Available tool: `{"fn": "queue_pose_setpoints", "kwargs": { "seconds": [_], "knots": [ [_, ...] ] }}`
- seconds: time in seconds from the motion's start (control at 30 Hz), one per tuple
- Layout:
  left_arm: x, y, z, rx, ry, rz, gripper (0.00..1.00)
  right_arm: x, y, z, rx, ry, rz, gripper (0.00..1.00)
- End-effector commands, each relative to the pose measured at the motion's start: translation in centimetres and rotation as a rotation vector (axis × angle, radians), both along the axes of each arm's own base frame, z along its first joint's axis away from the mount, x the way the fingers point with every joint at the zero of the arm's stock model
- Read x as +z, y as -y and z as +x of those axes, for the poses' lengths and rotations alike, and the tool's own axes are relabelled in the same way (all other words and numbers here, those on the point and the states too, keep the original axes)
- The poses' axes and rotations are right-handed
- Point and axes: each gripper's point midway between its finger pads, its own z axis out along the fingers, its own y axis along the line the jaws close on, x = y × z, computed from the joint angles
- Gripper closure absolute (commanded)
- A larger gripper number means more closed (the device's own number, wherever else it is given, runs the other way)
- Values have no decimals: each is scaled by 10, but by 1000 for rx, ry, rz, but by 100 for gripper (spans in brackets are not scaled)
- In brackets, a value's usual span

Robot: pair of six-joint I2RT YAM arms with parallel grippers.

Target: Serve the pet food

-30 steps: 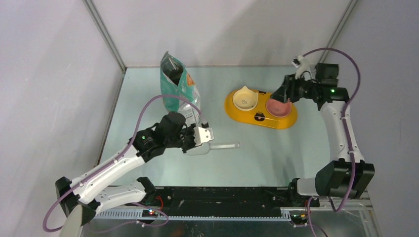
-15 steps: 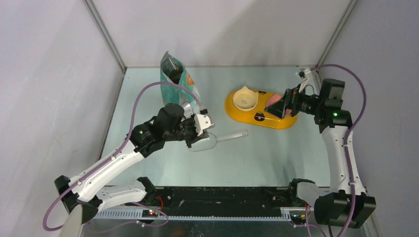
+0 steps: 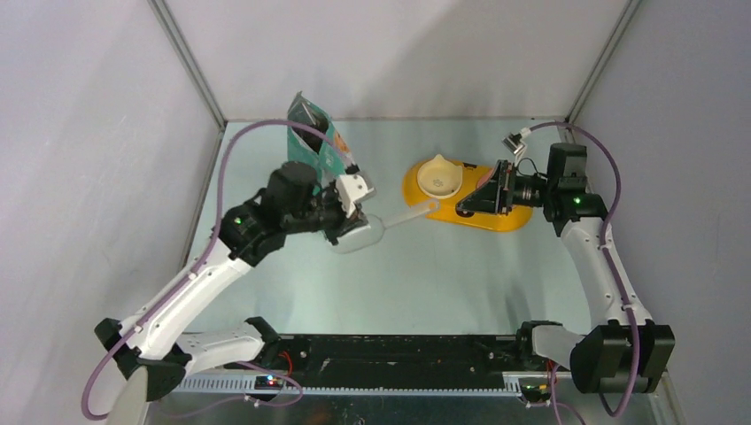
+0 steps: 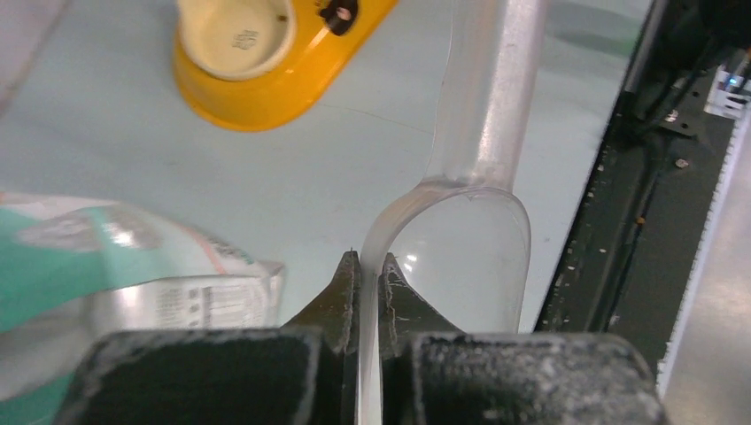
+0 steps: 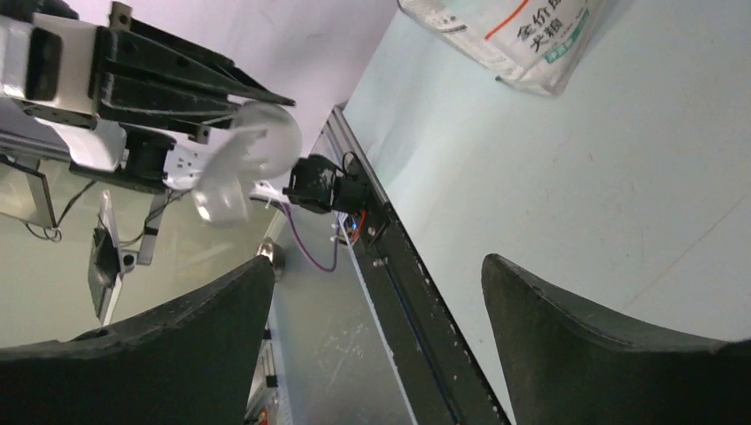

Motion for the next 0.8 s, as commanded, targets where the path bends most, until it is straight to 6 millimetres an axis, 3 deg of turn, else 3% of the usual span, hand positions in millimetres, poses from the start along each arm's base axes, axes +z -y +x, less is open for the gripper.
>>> {"fn": "queue_pose_setpoints", "kwargs": {
  "seconds": [0.0, 0.03, 0.07, 0.1, 0.13, 0.17, 0.2, 0.23, 0.27, 0.33, 0.5, 0.63, 0.77],
  "knots": [
    [49, -26, 16, 27, 119, 23, 100, 24, -1, 26, -77, 54, 11, 13],
    [44, -32, 21, 28, 118, 68, 100, 33, -2, 32, -96, 68, -9, 13],
    [50, -35, 25, 38, 133, 74, 100, 25, 0, 49, -144, 56, -48, 14],
    [44, -38, 32, 49, 117, 107, 100, 38, 0, 57, -156, 82, -56, 14],
    [43, -36, 39, 56, 100, 114, 100, 34, 0, 70, -165, 52, -57, 15],
    [42, -39, 45, 75, 88, 114, 100, 47, 0, 78, -168, 83, -44, 15],
    [39, -38, 51, 86, 72, 111, 100, 45, -2, 87, -166, 36, -28, 15],
    [44, -39, 59, 111, 88, 93, 100, 53, -5, 90, -157, 37, -19, 16],
    [43, -39, 63, 129, 79, 77, 100, 49, -9, 93, -134, 13, -19, 16],
    [50, -35, 73, 157, 97, 24, 100, 51, -21, 90, -70, -2, -30, 17],
    [49, -27, 72, 165, 18, -79, 100, 81, -54, 71, 60, 59, 19, 25],
    [55, -20, 66, 114, 11, -108, 100, 84, -77, 47, 117, 62, 29, 25],
    [70, -9, 67, 68, 29, -158, 100, 83, -86, 47, 92, 7, 38, 26]
  ]
}}
